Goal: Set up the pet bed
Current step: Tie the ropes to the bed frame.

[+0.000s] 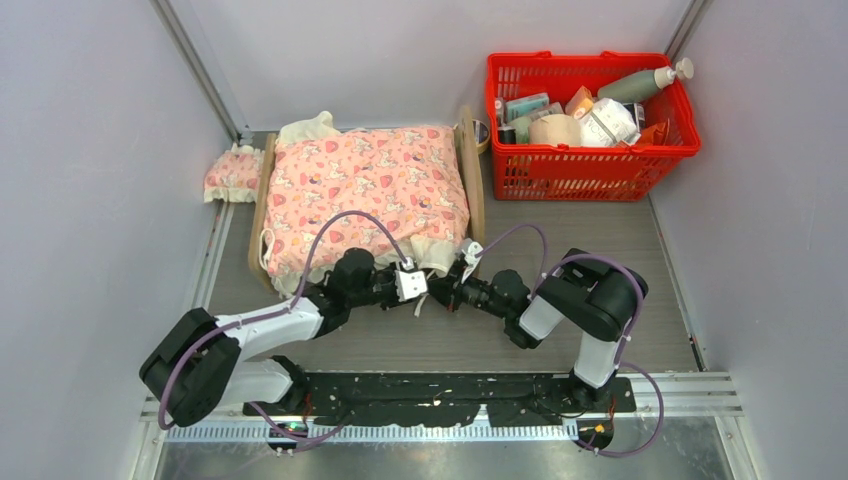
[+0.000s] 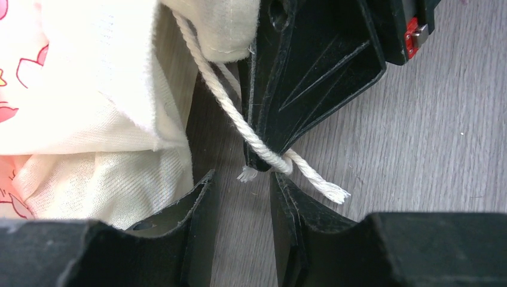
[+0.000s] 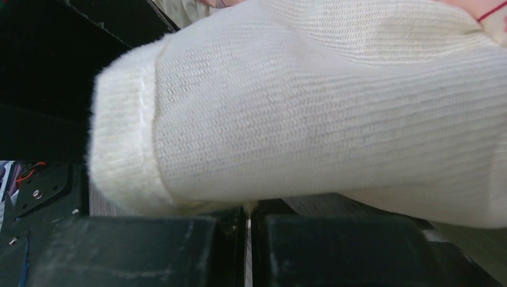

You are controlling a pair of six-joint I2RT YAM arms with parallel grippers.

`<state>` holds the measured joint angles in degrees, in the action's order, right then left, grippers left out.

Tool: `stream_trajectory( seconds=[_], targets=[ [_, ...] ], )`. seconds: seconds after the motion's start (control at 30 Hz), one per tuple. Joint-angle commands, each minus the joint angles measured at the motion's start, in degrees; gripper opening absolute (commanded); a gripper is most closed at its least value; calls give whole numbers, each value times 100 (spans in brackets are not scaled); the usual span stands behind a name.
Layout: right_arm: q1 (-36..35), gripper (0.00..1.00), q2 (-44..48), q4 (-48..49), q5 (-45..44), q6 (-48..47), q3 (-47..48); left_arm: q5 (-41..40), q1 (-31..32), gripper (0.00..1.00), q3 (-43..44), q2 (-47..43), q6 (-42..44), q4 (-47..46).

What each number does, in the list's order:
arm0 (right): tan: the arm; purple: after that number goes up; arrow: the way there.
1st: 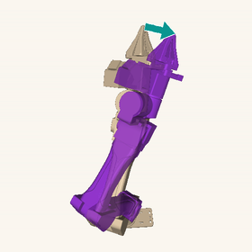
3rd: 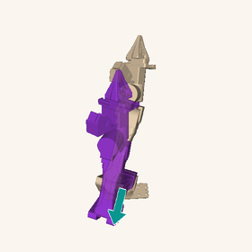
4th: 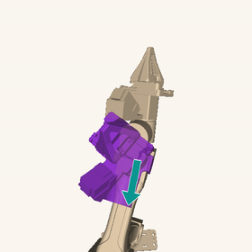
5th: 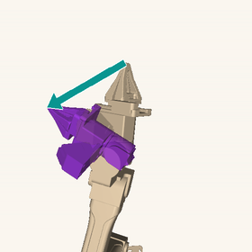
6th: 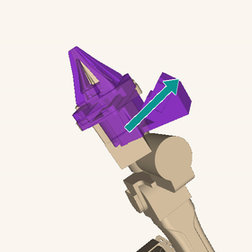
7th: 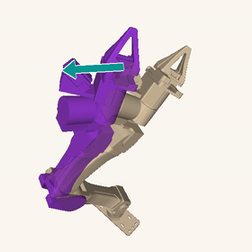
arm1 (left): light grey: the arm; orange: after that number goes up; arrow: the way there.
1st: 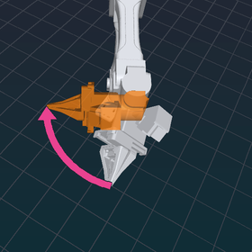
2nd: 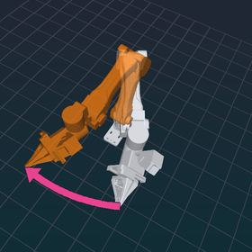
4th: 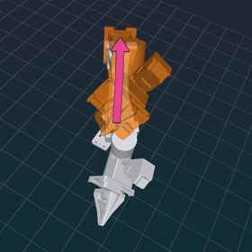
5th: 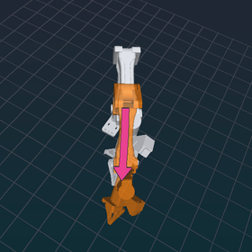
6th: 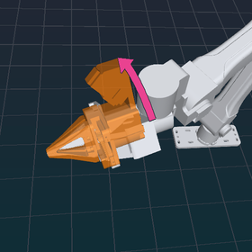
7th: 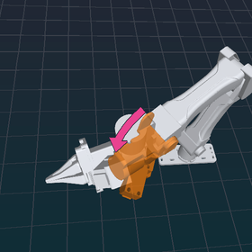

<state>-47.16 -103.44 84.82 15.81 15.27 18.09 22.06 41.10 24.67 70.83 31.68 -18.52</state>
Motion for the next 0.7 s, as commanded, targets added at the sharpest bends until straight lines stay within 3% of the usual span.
stream_trajectory(
  seconds=[0.0,0.33,0.67],
  targets=[
    [21,5,210,791,167,26,12,252,-83,39,215,5,311,9],
    [45,5,315,786,281,57,-25,978,-225,34,648,229,898,879],
    [69,5,356,790,331,67,-70,997,-259,36,1008,521,992,1230]
  ],
)
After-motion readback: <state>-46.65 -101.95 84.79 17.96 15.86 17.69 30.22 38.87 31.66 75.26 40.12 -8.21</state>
